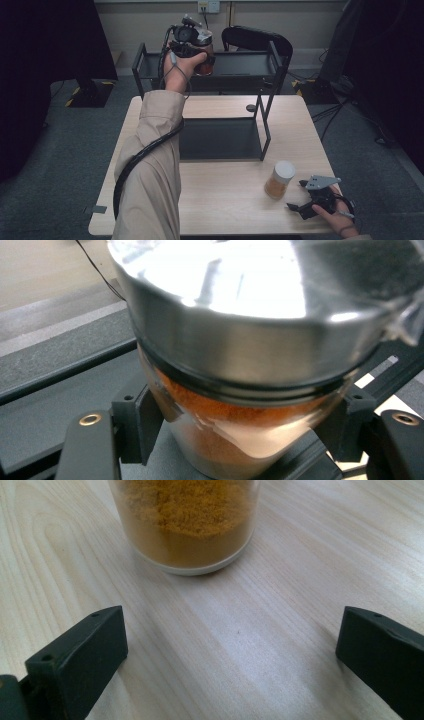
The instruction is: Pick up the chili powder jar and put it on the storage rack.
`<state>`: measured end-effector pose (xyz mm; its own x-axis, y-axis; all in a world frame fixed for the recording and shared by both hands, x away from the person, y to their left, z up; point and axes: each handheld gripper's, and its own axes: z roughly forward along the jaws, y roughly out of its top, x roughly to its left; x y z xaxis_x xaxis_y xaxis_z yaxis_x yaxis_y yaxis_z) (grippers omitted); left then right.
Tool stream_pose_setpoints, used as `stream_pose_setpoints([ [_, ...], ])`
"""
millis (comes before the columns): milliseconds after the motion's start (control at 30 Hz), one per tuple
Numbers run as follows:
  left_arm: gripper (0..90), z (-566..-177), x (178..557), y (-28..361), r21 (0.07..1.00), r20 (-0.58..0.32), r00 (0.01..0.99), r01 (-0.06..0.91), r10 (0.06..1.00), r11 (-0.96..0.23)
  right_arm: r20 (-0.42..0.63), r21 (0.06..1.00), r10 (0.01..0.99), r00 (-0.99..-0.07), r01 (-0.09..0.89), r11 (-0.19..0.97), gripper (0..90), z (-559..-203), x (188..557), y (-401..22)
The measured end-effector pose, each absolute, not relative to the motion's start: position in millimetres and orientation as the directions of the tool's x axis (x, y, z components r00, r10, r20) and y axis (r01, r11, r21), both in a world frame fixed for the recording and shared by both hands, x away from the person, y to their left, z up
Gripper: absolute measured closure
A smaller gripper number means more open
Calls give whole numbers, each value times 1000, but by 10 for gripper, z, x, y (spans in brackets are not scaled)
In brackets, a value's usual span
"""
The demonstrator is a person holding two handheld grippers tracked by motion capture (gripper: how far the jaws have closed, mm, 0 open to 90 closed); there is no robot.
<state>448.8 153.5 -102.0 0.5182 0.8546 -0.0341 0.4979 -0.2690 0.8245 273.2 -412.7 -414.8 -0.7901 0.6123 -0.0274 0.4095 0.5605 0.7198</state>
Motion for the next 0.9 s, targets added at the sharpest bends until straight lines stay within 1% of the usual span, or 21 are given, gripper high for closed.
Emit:
stream_pose_setpoints([
  [133, 301, -1041, 4470, 1498, 829, -9, 518, 482, 855, -284, -29, 720, 611, -791, 408, 561, 0, -4149, 2733, -4128],
  [467, 292, -1083, 4447, 1519, 835, -28, 508, 485, 861, -259, -29, 720, 611, -791, 408, 562, 0, -4148, 2733, -4128],
  [500, 266, -1085, 4441, 1511, 834, -28, 497, 491, 868, -254, -29, 720, 611, -791, 408, 562, 0, -4148, 2733, -4128],
  [567, 175, -1103, 4414, 1508, 834, -35, 468, 501, 883, -233, -30, 720, 611, -791, 407, 562, 0, -4148, 2733, -4128],
  [667, 106, -1126, 4382, 1533, 835, -46, 458, 506, 888, -218, -30, 720, 611, -791, 407, 562, 0, -4149, 2733, -4128],
  [900, 63, -1164, 4233, 1595, 848, -62, 456, 493, 888, -194, -29, 721, 612, -791, 408, 561, 0, -4149, 2732, -4128],
])
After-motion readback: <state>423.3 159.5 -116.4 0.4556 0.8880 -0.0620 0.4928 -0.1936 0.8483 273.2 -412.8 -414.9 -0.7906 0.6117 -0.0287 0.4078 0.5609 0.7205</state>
